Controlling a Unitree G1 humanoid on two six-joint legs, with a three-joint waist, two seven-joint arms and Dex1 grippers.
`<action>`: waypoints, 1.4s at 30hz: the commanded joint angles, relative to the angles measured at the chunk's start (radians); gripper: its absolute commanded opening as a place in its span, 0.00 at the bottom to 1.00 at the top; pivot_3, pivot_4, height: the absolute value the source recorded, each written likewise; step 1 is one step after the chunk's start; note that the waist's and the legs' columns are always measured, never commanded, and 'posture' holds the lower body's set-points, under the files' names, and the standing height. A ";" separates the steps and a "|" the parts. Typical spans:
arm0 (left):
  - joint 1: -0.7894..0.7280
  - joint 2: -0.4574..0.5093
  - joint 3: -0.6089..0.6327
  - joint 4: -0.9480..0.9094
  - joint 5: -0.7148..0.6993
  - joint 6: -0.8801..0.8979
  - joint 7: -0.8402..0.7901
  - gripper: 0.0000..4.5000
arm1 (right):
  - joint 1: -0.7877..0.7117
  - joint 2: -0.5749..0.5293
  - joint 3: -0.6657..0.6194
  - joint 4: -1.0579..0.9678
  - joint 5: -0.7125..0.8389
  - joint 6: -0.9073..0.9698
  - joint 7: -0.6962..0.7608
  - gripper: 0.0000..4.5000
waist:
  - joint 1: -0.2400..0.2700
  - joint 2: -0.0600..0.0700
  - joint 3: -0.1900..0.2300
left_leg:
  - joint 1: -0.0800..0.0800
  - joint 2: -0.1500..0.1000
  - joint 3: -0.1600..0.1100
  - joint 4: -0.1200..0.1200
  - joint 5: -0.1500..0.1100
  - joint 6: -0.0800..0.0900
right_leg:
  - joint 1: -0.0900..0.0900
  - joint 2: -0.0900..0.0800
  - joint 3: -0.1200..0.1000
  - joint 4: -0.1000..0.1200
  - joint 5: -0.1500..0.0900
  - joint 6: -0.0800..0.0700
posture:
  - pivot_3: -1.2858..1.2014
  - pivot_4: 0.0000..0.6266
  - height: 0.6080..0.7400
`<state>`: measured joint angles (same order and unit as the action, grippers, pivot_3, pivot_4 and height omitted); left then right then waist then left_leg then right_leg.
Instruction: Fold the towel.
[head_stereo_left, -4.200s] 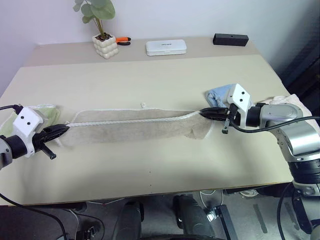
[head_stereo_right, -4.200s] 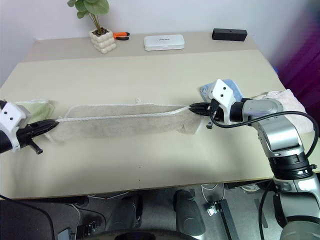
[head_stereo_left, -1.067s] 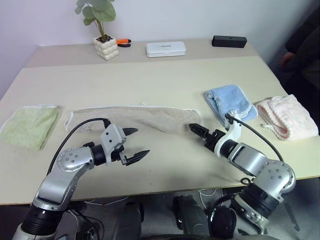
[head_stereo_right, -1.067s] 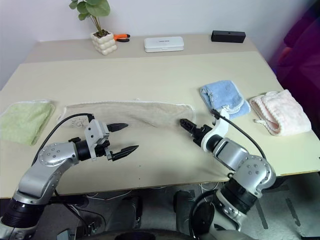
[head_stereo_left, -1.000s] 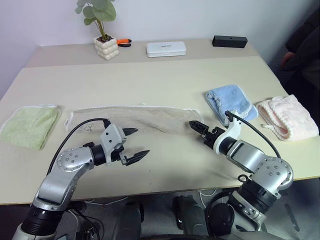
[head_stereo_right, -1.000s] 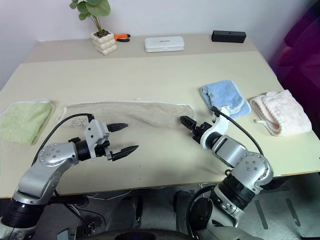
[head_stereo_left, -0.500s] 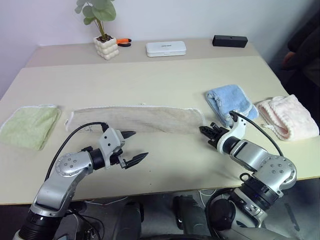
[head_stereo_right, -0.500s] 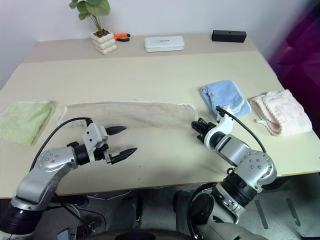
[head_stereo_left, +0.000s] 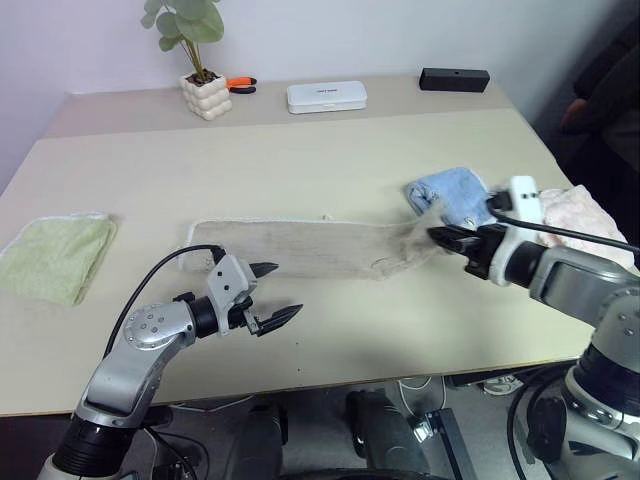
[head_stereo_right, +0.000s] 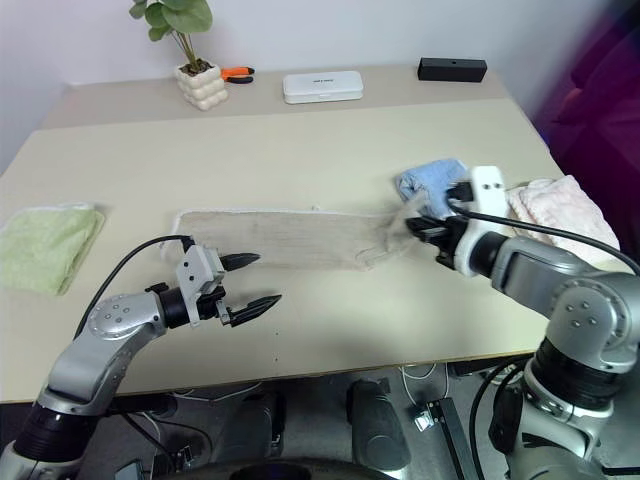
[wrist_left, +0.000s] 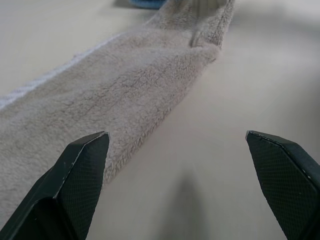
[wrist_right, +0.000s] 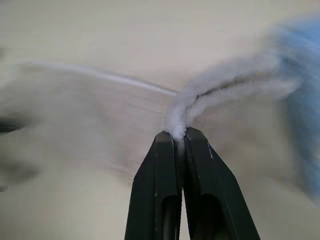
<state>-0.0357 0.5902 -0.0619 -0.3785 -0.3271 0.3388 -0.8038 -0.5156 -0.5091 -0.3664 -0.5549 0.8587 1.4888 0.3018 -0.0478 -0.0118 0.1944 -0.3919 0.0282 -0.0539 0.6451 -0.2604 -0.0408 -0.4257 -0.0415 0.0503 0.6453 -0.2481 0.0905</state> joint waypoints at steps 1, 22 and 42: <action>0.017 0.008 0.007 -0.054 -0.008 0.002 0.003 1.00 | -0.053 0.018 0.229 -0.026 -0.029 -0.109 0.056 0.02 | 0.002 0.000 0.000 | 0.000 0.000 0.000 0.000 0.000 0.000 | 0.000 0.000 0.000 0.000 0.000 0.000 | 0.52 0.24 0.98; 0.089 -0.004 0.024 -0.166 -0.023 0.078 0.081 1.00 | -0.001 0.067 0.493 0.117 -0.247 -0.502 0.232 0.43 | 0.007 -0.001 0.000 | -0.002 -0.001 0.000 0.001 0.000 0.000 | -0.001 -0.002 0.000 0.000 0.000 0.001 | 0.52 0.24 0.98; 0.121 -0.128 0.174 -0.144 -0.144 0.146 0.234 1.00 | 0.008 0.139 0.688 0.608 -0.659 -1.020 0.292 0.01 | 0.004 -0.001 0.000 | -0.001 -0.001 0.000 0.000 0.000 0.000 | -0.001 -0.002 0.000 0.000 0.001 0.003 | 0.52 0.24 0.98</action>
<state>0.0697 0.4624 0.0797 -0.4883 -0.4638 0.4886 -0.5864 -0.5134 -0.3707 0.2943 0.0410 0.2462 0.5339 0.5743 -0.0442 -0.0131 0.1944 -0.3927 0.0271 -0.0539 0.6454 -0.2604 -0.0410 -0.4265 -0.0431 0.0500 0.6453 -0.2473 0.0935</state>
